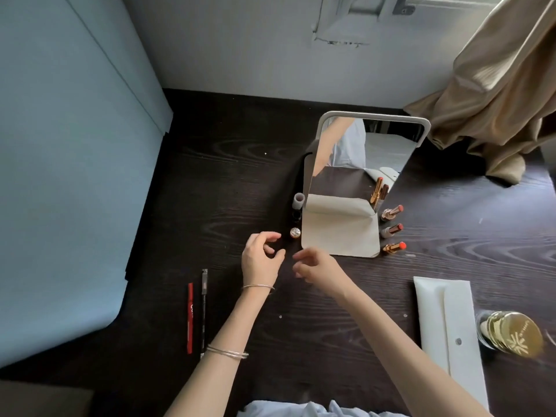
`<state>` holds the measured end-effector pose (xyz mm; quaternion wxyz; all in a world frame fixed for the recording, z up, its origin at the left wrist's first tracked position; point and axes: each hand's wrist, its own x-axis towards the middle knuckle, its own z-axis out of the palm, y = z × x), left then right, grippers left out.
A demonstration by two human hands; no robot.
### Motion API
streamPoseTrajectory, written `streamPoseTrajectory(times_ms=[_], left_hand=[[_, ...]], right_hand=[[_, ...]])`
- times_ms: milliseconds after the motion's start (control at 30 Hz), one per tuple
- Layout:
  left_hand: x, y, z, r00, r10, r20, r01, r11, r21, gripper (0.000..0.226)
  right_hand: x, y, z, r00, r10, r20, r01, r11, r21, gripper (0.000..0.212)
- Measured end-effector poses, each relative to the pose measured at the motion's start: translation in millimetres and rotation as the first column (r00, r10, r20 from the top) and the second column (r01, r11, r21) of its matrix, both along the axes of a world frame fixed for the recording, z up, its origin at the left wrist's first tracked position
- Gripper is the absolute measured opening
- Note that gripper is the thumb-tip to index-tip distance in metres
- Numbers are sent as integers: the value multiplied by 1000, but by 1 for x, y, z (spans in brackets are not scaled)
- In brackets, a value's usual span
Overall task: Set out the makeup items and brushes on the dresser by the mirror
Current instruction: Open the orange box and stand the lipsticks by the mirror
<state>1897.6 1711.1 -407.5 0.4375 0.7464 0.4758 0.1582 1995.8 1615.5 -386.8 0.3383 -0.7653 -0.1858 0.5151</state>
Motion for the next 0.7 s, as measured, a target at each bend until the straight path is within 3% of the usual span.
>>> streamPoseTrajectory(times_ms=[67, 233, 533, 700], left_hand=[[-22, -6, 8, 1000, -3, -17, 3, 1000, -23, 25], [-74, -21, 19, 994, -38, -98, 29, 995, -92, 31], [-91, -44, 44, 992, -113, -55, 105, 986, -129, 31], [-85, -61, 52, 987, -159, -8, 155, 974, -165, 32]], right_hand=[[-13, -5, 9, 999, 13, -43, -9, 997, 77, 7], [-46, -20, 16, 989, 14, -148, 9, 989, 148, 13], [-79, -41, 23, 994, 87, -68, -75, 984, 162, 11], [-80, -51, 36, 999, 34, -42, -27, 988, 155, 12]])
